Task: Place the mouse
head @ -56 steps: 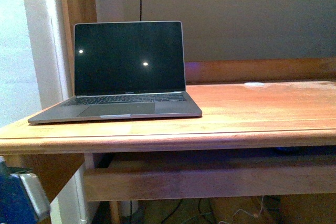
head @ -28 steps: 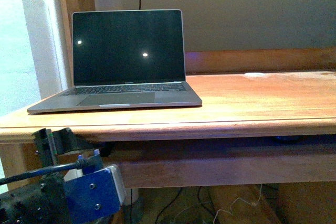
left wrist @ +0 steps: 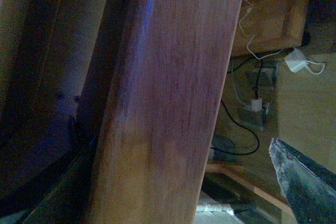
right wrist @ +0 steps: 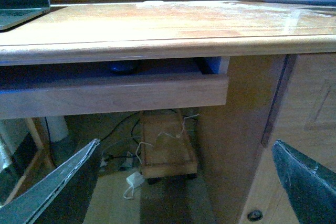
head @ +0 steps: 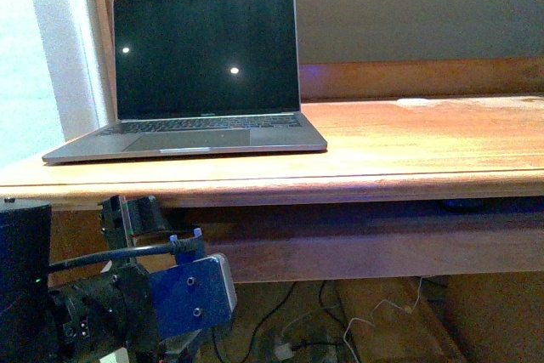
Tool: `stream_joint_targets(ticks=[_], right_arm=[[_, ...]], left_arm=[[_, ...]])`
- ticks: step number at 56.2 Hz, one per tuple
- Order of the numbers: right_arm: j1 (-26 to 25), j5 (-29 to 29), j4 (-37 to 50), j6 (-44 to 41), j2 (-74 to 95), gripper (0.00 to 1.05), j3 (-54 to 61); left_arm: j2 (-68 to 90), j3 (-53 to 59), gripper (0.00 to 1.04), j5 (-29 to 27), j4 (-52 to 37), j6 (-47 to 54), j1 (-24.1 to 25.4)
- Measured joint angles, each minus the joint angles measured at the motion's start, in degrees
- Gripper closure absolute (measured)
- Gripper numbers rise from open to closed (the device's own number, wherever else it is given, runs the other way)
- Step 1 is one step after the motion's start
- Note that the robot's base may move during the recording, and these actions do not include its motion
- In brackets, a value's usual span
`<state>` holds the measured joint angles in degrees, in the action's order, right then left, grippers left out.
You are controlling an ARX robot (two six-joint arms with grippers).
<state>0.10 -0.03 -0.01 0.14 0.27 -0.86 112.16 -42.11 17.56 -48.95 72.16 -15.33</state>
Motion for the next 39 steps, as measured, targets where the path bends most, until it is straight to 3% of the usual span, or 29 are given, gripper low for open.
stream_joint_targets(ticks=[9, 20, 30, 39], right_arm=[[0.0, 0.02, 0.0, -0.02, 0.0, 0.07, 0.0], [0.0, 0.0, 0.0, 0.0, 0.0, 0.07, 0.0], [0.0, 0.0, 0.0, -0.02, 0.0, 0.07, 0.0], [0.0, 0.0, 0.0, 0.0, 0.0, 0.07, 0.0]], left_arm=[[-5.49, 1.27, 0.08, -0.39, 10.25, -3.65, -1.25], [-16.44, 5.22, 0.08, 4.9, 25.18, -14.78, -3.08], [-27.21, 9.79, 0.08, 12.28, 34.07, -32.41, -6.69], [-34.45, 12.02, 0.08, 16.7, 36.98, -50.05, -8.48]])
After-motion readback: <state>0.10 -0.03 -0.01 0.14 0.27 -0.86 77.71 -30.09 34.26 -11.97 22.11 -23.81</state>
